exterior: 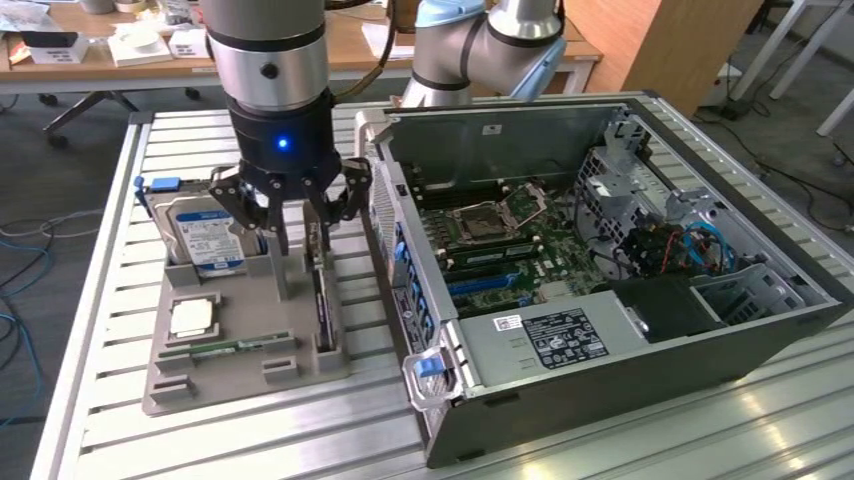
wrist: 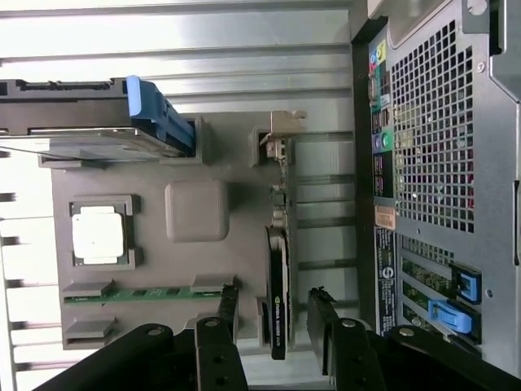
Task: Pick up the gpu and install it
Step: 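Pick up the gpu and move the gpu toward the slot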
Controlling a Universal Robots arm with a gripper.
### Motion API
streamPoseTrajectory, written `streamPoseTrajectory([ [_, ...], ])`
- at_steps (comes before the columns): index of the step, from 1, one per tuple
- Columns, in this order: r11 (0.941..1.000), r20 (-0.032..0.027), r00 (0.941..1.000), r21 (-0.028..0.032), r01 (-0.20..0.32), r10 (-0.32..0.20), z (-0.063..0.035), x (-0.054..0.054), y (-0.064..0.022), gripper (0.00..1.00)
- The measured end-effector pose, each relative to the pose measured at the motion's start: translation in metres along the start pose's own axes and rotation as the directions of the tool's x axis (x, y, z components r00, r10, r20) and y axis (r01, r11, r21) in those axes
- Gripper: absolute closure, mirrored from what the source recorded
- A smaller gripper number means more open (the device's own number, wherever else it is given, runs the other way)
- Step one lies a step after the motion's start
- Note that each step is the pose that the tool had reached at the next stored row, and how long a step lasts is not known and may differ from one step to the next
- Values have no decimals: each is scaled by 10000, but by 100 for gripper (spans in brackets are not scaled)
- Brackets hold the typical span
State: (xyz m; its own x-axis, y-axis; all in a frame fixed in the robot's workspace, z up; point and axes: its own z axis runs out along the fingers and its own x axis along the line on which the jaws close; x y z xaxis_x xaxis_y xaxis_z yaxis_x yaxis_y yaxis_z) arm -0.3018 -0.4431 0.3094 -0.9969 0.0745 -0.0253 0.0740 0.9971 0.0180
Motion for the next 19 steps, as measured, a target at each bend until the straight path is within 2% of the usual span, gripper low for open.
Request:
streamPoseTrajectory([
  [5,10000,1,10000,-1,1,-1,80,2,-1,53],
  [19,10000,-1,10000,0,0,0,84,-39,-10,53],
])
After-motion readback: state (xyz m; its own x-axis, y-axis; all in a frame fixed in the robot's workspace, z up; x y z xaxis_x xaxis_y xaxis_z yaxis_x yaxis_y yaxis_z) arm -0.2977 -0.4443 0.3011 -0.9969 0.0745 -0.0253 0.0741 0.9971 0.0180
